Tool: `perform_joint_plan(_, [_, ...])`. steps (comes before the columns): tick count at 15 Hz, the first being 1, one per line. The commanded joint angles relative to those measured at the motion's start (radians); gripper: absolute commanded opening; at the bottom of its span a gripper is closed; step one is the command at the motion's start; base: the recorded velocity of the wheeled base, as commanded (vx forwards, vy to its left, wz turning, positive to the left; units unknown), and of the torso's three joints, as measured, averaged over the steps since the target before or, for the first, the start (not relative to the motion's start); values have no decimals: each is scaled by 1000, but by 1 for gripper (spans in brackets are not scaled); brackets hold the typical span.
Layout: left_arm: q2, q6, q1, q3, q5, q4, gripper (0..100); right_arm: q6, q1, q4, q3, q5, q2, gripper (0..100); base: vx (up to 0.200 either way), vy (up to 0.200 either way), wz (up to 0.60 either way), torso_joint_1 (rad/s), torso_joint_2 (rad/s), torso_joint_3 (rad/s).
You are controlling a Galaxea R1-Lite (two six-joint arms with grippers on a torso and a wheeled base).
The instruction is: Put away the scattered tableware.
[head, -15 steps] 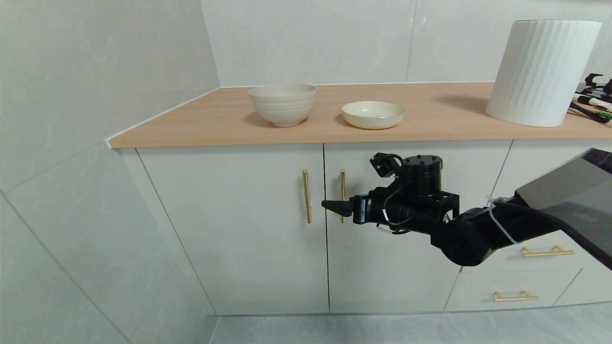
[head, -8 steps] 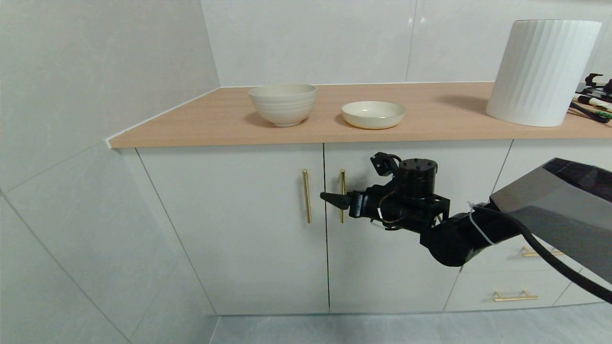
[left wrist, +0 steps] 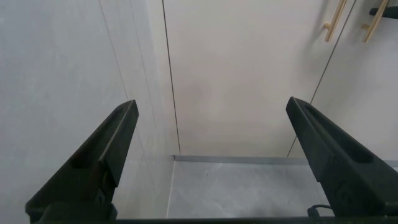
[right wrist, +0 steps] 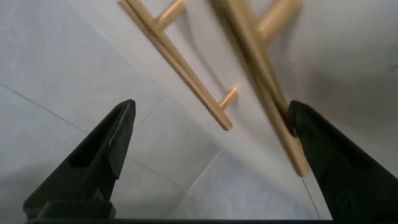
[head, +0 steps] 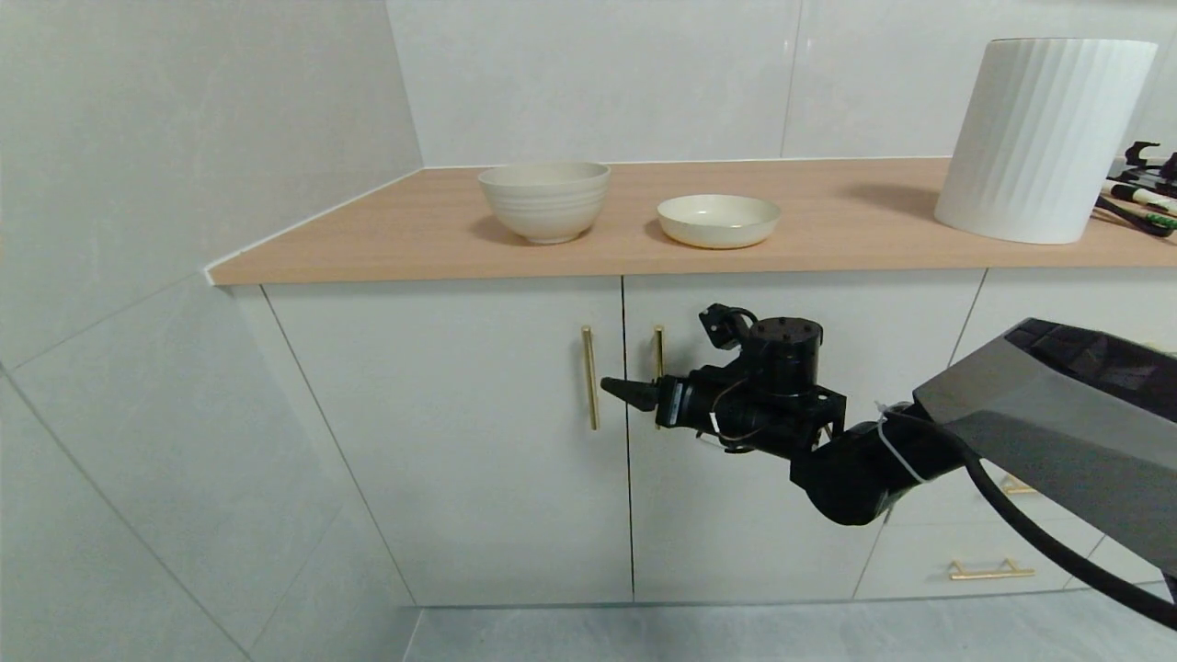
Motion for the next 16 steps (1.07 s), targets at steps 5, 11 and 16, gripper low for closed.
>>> perform_joint_plan(5, [0,0,0,0,1,0,100,13,30,-8,54,19,-44,100,0,0,0,0,0,0])
perform_joint_plan(11, [0,0,0,0,1,0,100,11,35,-10,227,171,-164,100,0,0,0,0,0,0])
perform_joint_plan(16, [0,0,0,0,1,0,100,8,36,-65,453,257,-322,100,0,0,0,0,0,0])
